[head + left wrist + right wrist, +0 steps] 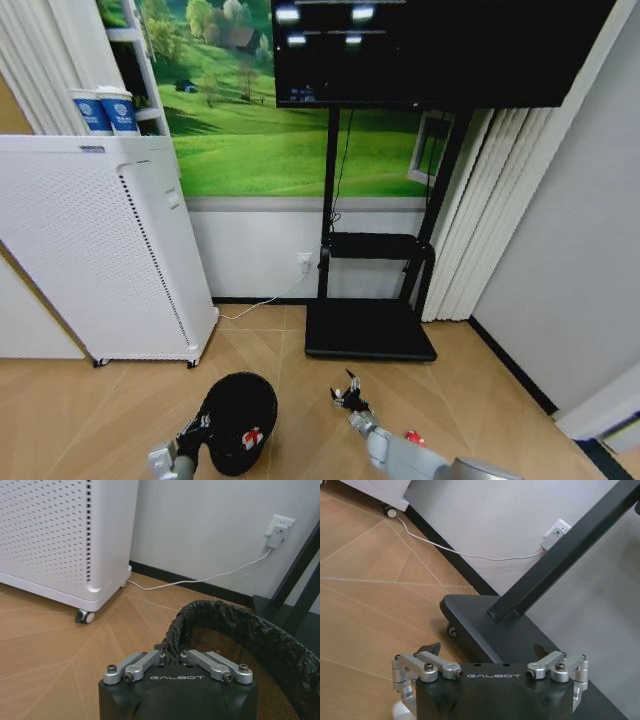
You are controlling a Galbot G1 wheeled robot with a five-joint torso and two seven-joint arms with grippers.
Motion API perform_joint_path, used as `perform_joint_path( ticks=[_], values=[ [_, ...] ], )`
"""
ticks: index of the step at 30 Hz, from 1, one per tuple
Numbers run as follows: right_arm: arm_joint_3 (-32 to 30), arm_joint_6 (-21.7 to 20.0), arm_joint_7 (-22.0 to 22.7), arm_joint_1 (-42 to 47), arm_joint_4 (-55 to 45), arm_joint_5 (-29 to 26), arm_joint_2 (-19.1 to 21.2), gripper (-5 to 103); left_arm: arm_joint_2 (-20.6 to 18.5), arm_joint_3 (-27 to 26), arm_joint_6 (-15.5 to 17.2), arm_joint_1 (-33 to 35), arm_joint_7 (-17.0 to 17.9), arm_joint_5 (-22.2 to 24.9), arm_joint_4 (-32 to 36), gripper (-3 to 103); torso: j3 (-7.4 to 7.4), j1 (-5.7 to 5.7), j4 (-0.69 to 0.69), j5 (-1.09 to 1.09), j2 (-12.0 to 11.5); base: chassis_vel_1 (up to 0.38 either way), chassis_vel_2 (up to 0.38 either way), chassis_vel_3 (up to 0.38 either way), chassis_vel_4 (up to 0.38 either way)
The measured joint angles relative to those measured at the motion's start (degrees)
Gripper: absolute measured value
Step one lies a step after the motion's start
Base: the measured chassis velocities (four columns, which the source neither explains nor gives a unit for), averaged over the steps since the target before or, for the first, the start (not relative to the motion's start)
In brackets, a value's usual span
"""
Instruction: Pick up the trash bin and place the garbage on the floor into it.
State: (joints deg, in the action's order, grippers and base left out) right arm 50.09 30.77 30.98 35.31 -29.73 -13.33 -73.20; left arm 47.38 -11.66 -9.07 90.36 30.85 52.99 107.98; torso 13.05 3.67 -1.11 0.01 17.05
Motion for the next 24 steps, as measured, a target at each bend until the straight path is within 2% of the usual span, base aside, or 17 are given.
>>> perform_joint_path(
  ticks=[2, 5, 11, 15, 24],
  values=[
    [-0.2, 0.5, 0.1, 0.5, -0.7, 0.6, 0.7, 100, 0.1, -0.2, 0.0, 0.2, -0.1, -0.1, 0.1, 7, 0.0, 0.01, -0.03, -0.01, 0.0, -0.223, -0.016, 0.228, 0.023],
    [-0.7, 1.8, 0.2, 1.4, -1.7, 2.3, 1.9, 100, 0.4, -0.5, 0.0, 0.7, -0.2, -0.2, 0.3, 7, 0.0, 0.0, 0.03, 0.0, 0.0, -0.174, 0.001, 0.062, 0.021],
    [-0.9, 2.6, 0.2, 2.7, -2.1, 3.2, 3.2, 100, 1.0, -1.7, 0.0, 3.6, 0.4, -0.8, 1.5, 7, -0.03, -0.05, 0.03, -0.01, 0.0, 0.077, -0.01, -0.075, 0.006],
    [-0.2, 2.6, 0.2, 2.8, -1.2, 3.2, 2.5, 100, 2.2, -3.3, -0.1, 6.5, 1.0, -1.0, 2.6, 7, -0.03, -0.05, 0.04, -0.01, 0.0, 0.053, 0.001, -0.053, -0.006],
    [2.1, 2.0, 0.0, 3.6, -0.8, 2.0, 3.2, 100, 2.3, -5.3, -0.6, 8.9, 0.2, -1.4, 3.5, 7, -0.03, -0.05, 0.01, -0.02, 0.0, 0.0, 0.0, 0.0, 0.0]
  ],
)
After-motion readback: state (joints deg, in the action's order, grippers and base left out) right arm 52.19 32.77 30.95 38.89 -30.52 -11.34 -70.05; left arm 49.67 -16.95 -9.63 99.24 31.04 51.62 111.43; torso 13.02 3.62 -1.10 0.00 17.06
